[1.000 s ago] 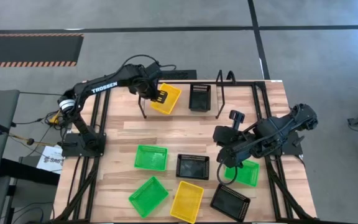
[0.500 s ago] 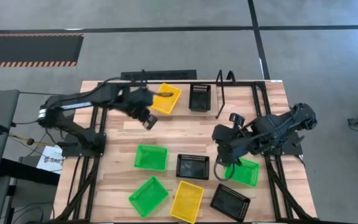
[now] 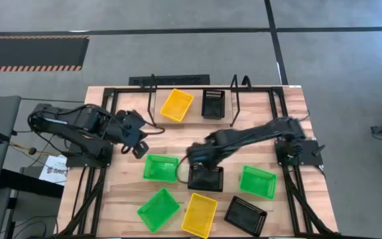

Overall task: Stack baskets on shelf by color
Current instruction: Stack the top black bin on the top of the other black bin on the shelf

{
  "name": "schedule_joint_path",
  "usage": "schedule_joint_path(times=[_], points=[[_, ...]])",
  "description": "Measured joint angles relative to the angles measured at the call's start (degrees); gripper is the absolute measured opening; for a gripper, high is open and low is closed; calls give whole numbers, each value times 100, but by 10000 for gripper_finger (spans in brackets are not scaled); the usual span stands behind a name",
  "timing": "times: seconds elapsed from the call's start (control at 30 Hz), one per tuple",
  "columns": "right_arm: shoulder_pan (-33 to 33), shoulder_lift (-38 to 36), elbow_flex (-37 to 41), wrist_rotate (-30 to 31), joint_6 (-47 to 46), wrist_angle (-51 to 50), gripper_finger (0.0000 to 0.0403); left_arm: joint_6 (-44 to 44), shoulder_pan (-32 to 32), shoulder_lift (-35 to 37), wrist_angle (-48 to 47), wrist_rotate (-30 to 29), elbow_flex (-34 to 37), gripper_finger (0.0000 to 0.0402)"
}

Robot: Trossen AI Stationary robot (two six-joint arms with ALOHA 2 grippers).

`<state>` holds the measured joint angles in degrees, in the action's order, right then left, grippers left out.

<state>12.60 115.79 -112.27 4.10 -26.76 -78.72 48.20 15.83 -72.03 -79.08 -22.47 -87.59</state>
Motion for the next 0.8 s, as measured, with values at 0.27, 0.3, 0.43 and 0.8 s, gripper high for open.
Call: schedule_joint_path(times=[0.27, 0.3, 0.43, 0.8], points=[[-229, 995, 6, -430, 863, -277, 102, 14, 275, 0, -250, -51, 0, 11], [-248, 1056, 4, -434, 934, -248, 103, -20, 292, 0, -257, -77, 0, 11], [-314, 1114, 6, -569, 1206, -114, 106, -72, 293, 0, -257, -84, 0, 11], [-366, 1140, -4, -995, 1510, 553, 125, 72, 291, -2, -249, -200, 0, 11]])
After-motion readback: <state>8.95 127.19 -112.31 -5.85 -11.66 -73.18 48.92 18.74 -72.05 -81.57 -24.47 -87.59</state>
